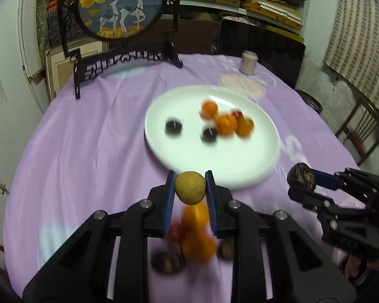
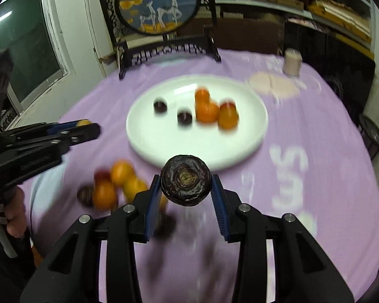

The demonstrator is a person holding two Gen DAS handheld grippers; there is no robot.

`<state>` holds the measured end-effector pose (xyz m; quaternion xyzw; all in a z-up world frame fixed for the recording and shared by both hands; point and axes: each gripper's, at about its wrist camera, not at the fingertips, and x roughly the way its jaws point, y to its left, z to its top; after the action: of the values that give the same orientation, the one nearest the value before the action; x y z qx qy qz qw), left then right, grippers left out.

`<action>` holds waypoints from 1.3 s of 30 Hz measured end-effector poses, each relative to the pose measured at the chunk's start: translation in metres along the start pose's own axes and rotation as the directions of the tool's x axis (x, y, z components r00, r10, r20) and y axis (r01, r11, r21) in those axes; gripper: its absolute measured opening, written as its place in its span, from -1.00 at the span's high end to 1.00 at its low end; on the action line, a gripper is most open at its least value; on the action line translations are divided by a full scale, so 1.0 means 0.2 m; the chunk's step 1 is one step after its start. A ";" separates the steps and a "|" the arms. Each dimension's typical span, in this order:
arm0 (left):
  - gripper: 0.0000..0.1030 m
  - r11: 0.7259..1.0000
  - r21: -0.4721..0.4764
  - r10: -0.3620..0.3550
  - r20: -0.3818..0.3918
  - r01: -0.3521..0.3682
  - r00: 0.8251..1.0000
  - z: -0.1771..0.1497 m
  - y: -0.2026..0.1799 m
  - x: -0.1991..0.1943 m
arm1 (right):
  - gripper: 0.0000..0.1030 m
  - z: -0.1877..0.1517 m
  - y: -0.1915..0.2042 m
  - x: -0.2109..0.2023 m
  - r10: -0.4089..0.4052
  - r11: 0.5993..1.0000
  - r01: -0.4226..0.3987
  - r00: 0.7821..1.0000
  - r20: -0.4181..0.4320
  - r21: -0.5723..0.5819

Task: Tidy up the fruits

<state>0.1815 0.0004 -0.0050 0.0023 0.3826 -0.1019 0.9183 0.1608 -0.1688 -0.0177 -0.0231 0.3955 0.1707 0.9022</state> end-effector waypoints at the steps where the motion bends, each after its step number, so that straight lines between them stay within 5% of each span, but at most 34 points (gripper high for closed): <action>1: 0.54 1.000 -0.004 0.004 0.000 -0.004 1.000 0.06 0.01 0.04 | 0.22 0.08 0.00 0.03 0.001 1.000 -0.001 1.000 0.006 -0.002; 7: 0.54 0.995 -0.095 -0.014 -0.012 0.013 1.000 0.45 0.06 0.35 | 0.23 0.46 -0.09 0.28 -0.093 0.995 0.092 0.995 0.025 0.026; 14: 0.54 0.994 -0.109 -0.004 -0.080 -0.005 0.997 0.46 0.09 0.63 | 0.23 0.49 -0.26 0.61 -0.105 0.990 0.108 0.994 -0.043 0.087; 19: 0.47 0.994 -0.106 -0.006 -0.079 -0.002 0.997 0.44 0.07 0.66 | 0.19 0.50 -0.26 0.66 -0.120 0.990 0.122 0.992 -0.041 0.068; 21: 0.24 0.993 -0.119 0.007 -0.066 -0.014 0.998 0.43 0.08 0.64 | -0.08 0.49 -0.25 0.66 -0.135 0.989 0.137 0.990 -0.037 0.055; 30: 0.07 0.988 -0.152 0.028 0.040 -0.022 0.999 0.31 0.15 0.37 | -0.11 0.31 -0.16 0.47 -0.189 0.982 0.190 0.980 0.059 -0.011; 35: 0.05 0.981 -0.189 0.047 0.094 -0.029 0.995 0.10 0.22 0.16 | -0.11 0.20 -0.11 0.35 -0.155 0.988 0.156 0.983 0.102 -0.002; 39: -0.07 0.985 -0.171 0.028 0.059 -0.018 0.998 -0.20 0.27 -0.02 | -0.11 0.01 -0.10 0.18 -0.061 0.997 0.058 0.997 0.057 0.051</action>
<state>0.1610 0.0566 -0.0344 -0.0749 0.3615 -0.0581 0.9275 0.1922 -0.1770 -0.0443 -0.0077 0.3722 0.1347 0.9183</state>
